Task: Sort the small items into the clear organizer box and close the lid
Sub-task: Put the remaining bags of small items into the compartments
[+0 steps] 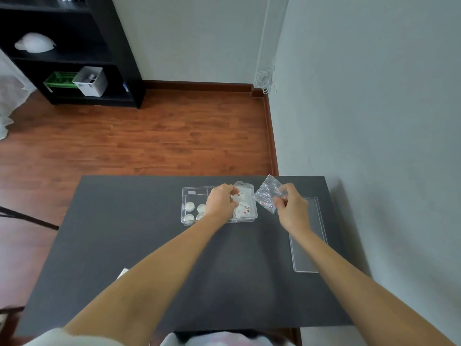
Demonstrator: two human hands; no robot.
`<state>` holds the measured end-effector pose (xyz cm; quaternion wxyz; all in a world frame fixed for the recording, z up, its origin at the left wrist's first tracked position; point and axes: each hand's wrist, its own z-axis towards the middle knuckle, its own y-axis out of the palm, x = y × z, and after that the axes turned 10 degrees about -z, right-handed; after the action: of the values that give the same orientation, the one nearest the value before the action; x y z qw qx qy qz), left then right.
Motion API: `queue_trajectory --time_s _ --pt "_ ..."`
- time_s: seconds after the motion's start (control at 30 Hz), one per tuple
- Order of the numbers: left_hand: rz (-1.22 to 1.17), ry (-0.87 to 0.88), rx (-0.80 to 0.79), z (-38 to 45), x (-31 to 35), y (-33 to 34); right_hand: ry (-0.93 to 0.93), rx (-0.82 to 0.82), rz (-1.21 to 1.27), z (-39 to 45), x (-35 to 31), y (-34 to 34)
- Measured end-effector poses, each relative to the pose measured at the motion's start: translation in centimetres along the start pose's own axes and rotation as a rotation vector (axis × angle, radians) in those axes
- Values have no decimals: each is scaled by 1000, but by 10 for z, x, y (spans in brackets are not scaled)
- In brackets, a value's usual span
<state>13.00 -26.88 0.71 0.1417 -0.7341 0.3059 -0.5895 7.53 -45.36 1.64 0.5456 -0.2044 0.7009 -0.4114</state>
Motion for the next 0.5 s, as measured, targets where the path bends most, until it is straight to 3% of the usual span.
queue_trajectory --time_s 0.27,0.5 --pt "529 131 14 11 -1 9 2 -61 -1 9 9 4" --pt "759 171 76 2 4 23 3 -67 13 13 15 5"
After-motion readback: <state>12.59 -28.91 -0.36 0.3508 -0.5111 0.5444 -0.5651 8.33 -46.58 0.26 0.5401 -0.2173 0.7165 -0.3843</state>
